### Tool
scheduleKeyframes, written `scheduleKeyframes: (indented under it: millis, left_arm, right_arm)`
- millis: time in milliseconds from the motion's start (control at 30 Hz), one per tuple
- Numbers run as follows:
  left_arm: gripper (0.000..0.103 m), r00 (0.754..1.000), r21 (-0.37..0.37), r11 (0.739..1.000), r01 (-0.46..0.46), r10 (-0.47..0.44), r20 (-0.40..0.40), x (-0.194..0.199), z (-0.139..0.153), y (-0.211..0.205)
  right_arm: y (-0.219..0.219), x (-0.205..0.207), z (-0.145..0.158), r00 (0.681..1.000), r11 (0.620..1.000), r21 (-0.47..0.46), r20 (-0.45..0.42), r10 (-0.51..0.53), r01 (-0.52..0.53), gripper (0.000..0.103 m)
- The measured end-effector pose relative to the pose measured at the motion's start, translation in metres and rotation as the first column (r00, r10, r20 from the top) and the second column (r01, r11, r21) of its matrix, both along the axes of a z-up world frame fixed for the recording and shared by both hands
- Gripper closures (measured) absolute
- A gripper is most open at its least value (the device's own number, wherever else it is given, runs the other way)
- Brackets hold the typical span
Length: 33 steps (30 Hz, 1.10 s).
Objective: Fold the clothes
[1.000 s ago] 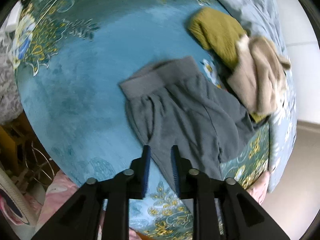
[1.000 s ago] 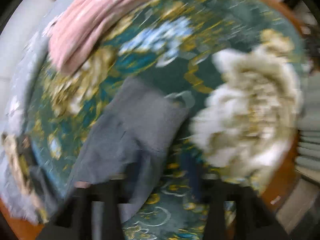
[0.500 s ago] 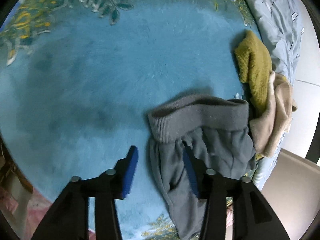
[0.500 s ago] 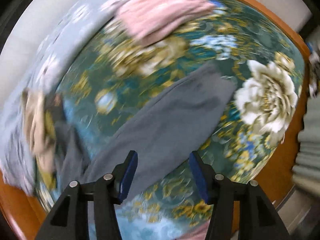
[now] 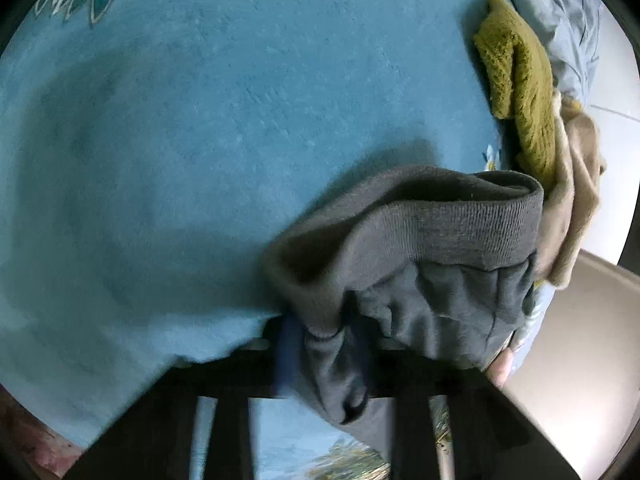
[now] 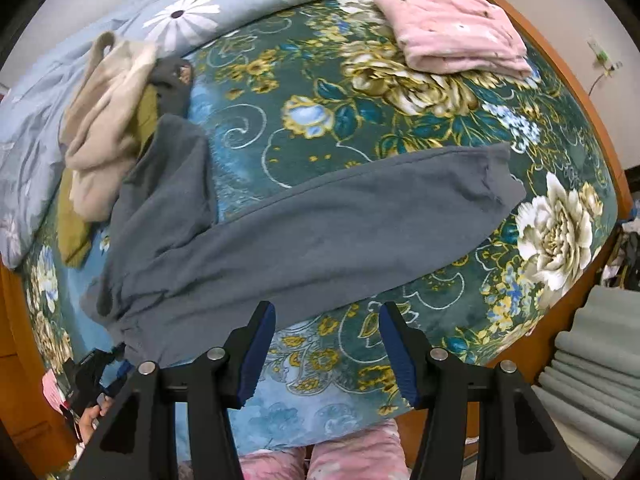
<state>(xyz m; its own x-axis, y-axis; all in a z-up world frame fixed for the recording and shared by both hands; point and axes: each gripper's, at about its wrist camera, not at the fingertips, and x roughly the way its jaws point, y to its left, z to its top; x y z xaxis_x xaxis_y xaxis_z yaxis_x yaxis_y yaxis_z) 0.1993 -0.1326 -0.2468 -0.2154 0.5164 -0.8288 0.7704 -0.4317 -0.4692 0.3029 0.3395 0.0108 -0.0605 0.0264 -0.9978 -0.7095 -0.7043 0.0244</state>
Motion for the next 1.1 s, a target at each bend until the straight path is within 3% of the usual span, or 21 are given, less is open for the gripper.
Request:
scheduleKeyframes:
  millis: [167,267,333,467,700,867,1100]
  left_arm:
    - [0.091,0.99,-0.085,0.994,0.066,-0.076,-0.117,0.009,0.036,-0.008]
    - [0.091,0.985,-0.092,0.996,0.015,-0.03,-0.171,0.031,0.056,-0.032]
    - [0.091,0.988,-0.121,0.993,-0.014,-0.005,-0.157,0.047,0.059,-0.049]
    - [0.091,0.999,-0.125,0.992,-0.029,0.026,-0.03,0.067,0.039,-0.067]
    - [0.09,0.999,-0.112,0.994,0.013,-0.008,0.044,0.052,0.045,-0.056]
    - [0.08,0.997,-0.124,0.992,-0.024,0.033,0.07,0.048,0.066,-0.06]
    - [0.073,0.992,-0.163,0.982,-0.096,0.108,0.065,0.048,0.104,-0.056]
  right_arm:
    - [-0.014,-0.012,-0.003,1.0,1.0,-0.023,-0.018,0.001,-0.001,0.045]
    - [-0.022,-0.016,-0.007,1.0,0.999,-0.035,-0.029,0.01,-0.011,0.045]
    - [-0.026,-0.018,-0.01,0.999,0.999,-0.047,-0.035,0.014,-0.015,0.045]
    - [-0.029,-0.018,-0.02,0.999,0.997,-0.071,-0.032,0.004,-0.007,0.045]
    - [-0.028,-0.035,-0.039,0.998,0.991,-0.127,-0.05,-0.043,0.036,0.045]
    - [-0.023,-0.066,-0.056,0.995,0.982,-0.18,-0.07,-0.064,0.051,0.045]
    - [-0.004,-0.147,-0.105,0.996,0.968,-0.251,-0.086,-0.012,-0.01,0.045]
